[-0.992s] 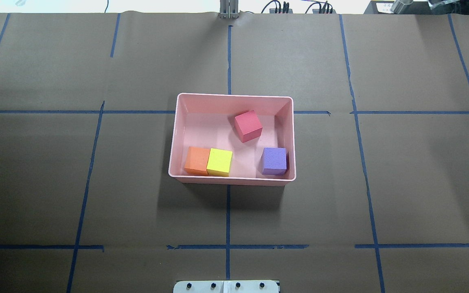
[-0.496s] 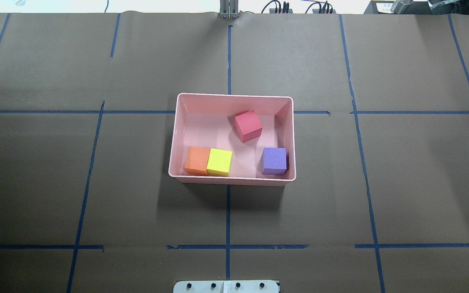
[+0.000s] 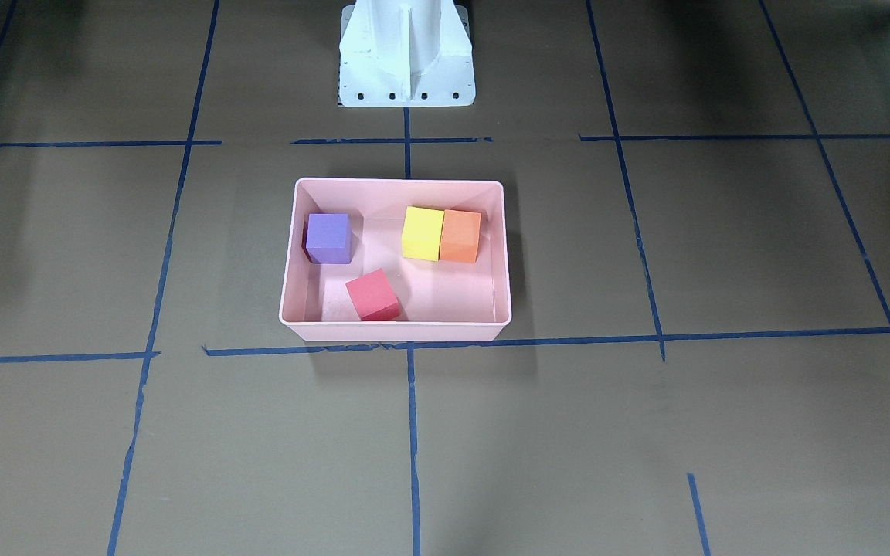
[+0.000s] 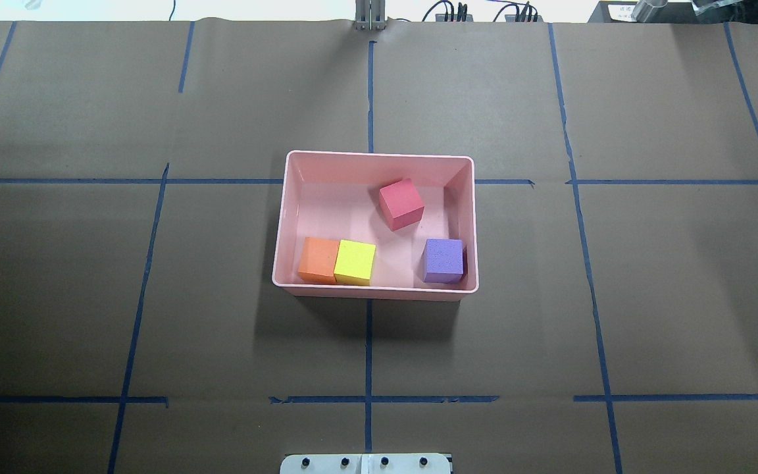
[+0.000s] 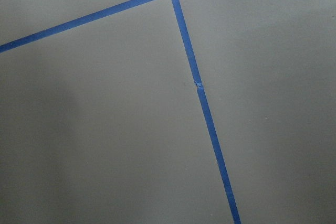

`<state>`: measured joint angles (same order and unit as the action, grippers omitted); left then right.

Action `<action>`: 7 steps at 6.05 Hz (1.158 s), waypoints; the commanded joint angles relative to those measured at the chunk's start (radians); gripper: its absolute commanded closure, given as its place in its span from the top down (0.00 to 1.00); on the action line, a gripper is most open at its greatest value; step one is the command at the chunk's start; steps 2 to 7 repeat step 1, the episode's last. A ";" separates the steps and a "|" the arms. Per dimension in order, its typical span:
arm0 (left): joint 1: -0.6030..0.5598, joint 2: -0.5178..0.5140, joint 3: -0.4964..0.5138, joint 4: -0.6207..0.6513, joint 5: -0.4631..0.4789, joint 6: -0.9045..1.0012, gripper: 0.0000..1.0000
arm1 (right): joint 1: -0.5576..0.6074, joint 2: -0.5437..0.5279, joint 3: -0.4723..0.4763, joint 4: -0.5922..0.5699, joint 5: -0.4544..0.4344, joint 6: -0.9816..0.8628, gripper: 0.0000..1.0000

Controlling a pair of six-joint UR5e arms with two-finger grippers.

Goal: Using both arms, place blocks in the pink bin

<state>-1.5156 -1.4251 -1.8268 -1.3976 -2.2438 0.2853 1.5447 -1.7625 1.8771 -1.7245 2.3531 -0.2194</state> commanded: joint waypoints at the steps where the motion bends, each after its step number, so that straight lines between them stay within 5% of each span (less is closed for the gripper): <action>1: 0.000 0.000 0.000 0.000 0.000 0.000 1.00 | 0.000 0.000 0.000 0.000 0.000 0.000 1.00; 7: 0.000 0.000 0.000 0.000 0.000 0.000 1.00 | 0.000 0.000 0.000 0.000 0.000 0.000 1.00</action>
